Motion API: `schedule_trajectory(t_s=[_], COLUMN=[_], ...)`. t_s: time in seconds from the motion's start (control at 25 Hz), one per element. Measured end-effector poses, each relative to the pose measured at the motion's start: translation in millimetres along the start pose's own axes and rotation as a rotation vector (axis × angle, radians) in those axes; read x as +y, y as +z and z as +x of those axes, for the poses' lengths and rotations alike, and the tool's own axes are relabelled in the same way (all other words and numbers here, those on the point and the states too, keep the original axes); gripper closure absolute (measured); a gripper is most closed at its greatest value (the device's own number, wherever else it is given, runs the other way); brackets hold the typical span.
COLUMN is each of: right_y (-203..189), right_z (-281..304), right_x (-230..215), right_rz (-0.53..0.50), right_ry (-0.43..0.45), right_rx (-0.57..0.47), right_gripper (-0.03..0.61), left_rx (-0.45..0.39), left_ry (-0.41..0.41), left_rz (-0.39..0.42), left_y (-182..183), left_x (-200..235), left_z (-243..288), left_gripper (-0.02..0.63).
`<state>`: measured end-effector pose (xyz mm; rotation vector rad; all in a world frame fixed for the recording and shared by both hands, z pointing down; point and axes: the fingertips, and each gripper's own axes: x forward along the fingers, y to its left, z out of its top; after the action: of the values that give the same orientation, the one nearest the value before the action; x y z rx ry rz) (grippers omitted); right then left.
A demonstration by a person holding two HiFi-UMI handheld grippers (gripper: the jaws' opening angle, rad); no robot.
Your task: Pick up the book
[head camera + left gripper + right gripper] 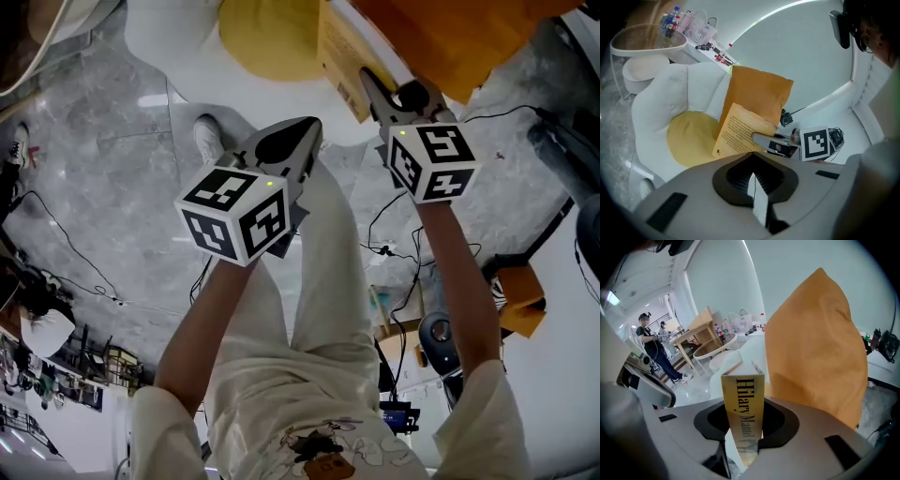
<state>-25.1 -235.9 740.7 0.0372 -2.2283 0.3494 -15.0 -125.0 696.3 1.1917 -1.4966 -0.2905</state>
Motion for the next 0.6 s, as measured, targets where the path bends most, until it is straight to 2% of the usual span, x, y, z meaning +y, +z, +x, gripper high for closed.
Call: schedule_trajectory(t_s=[0.6], right_y=[49], right_z=[-50], right_x=[57], right_rz=[0.105], right_ry=[-0.014], right_rx=[-0.045], right_gripper=[0.424], left_rx=[0.014], left_ry=[-0.039], left_rz=[0.075], left_y=[34], left_x=[-35], left_z=[-73], left_gripper=[0.607])
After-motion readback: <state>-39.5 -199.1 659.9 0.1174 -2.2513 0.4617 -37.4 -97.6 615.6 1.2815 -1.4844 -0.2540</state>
